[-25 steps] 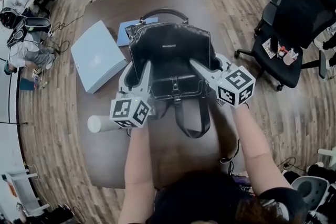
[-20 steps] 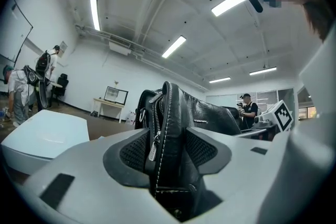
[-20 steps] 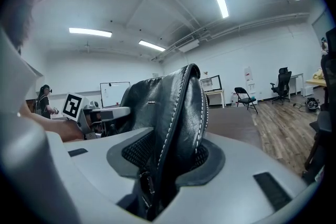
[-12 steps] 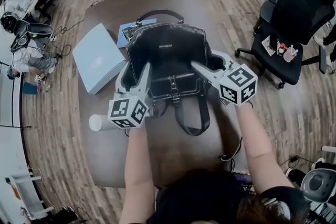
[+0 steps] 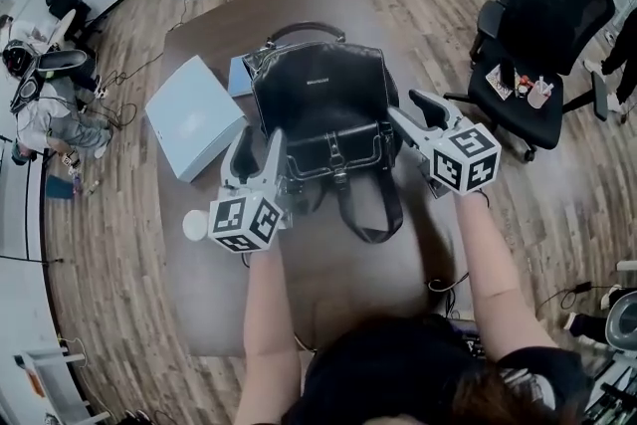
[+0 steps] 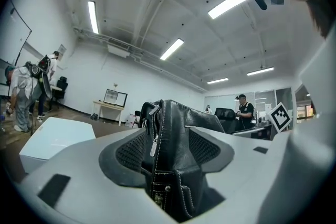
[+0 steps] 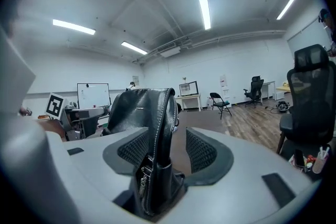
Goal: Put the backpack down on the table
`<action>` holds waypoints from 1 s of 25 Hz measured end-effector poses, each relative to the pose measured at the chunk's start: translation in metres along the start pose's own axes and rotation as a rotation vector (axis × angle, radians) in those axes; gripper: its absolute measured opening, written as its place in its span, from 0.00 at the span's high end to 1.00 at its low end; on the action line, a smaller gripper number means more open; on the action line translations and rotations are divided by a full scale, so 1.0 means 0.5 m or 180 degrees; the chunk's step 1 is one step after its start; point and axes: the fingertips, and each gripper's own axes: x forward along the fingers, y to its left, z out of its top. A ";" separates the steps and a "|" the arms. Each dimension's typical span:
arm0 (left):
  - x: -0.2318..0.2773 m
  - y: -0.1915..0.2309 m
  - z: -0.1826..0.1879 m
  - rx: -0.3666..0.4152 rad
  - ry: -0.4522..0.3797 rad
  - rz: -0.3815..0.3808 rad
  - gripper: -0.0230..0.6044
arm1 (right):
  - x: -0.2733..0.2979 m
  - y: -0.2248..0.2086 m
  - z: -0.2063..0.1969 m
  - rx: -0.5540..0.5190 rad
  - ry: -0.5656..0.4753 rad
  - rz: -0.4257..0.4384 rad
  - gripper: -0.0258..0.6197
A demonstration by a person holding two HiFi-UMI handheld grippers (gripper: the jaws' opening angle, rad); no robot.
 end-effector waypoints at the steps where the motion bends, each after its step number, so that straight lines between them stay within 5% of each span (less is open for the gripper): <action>1: -0.010 -0.004 0.002 -0.0033 -0.0006 -0.0016 0.55 | -0.012 0.004 0.001 0.0008 0.0000 -0.0026 0.61; 14: -0.130 -0.078 0.045 -0.0326 -0.0109 -0.0296 0.64 | -0.105 0.126 0.026 -0.0147 0.0012 -0.0181 0.67; 25: -0.227 -0.139 0.067 -0.0274 -0.0069 -0.0295 0.76 | -0.172 0.206 0.060 -0.0032 -0.0234 -0.0194 0.84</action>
